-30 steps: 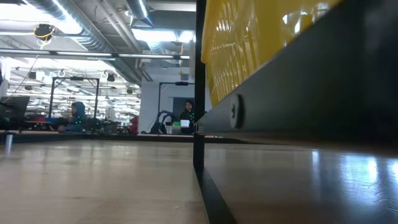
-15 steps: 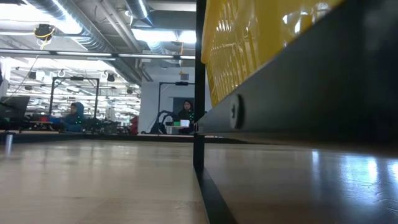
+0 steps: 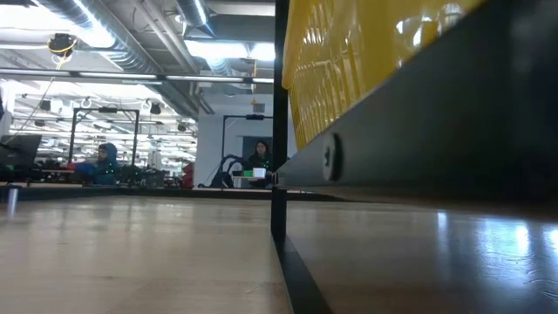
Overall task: Stack baskets on shelf by color
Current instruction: Stack the gray bin on top of the gray bin on the shelf
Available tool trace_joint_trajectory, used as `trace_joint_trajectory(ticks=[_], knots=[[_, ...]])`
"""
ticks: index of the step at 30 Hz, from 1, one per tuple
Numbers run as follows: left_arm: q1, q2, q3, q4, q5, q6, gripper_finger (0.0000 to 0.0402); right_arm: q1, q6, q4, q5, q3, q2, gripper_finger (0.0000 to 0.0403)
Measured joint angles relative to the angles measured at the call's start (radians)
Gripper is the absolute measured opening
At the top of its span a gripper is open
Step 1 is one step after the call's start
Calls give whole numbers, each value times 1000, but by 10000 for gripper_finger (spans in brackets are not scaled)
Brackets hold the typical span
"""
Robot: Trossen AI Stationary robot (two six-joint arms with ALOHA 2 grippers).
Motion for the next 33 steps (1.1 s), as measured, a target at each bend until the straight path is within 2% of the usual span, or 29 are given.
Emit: trace_joint_trajectory(ticks=[5, 10, 16, 24, 33], knots=[[24, 0, 0, 55, -8, -46, 87, 122, 17, 1, -1, -5, -70, 0], [50, 0, 0, 83, -7, -77, 87, 230, -41, 0, -29, -5, -133, 0], [68, 0, 0, 131, 106, -79, 87, 325, -177, 3, 8, -39, -212, 0], [72, 0, 0, 160, 128, -104, 87, 338, -181, 62, 53, -262, -339, 0], [72, 0, 0, 160, 128, -104, 87, 339, -229, 216, -99, -403, -348, 0]])
